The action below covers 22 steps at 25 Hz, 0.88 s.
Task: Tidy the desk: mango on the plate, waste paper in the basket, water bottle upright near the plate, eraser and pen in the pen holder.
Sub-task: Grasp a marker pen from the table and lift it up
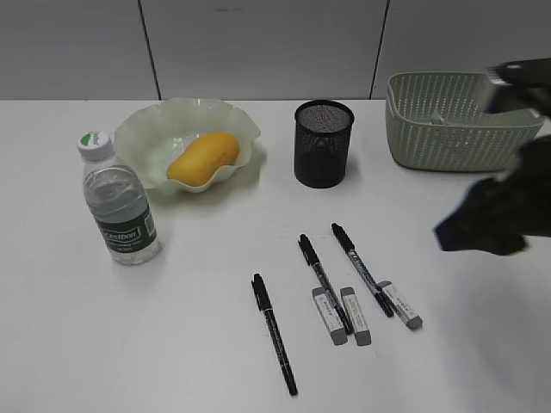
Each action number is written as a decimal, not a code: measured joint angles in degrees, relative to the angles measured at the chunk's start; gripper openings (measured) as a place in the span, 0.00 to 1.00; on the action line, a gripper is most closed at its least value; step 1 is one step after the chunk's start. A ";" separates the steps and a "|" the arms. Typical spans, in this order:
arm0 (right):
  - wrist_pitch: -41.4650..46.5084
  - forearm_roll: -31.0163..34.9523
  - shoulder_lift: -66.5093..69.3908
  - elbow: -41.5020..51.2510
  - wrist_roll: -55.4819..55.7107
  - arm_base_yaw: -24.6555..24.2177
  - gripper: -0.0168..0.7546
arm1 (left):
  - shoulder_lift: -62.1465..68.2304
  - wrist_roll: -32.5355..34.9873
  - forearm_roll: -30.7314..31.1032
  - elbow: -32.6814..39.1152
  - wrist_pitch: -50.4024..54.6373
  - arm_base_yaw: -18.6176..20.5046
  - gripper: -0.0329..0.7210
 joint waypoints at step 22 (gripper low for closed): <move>13.91 -18.88 52.84 -44.66 15.86 9.59 0.19 | 0.00 0.07 -0.04 0.00 -0.05 0.00 0.46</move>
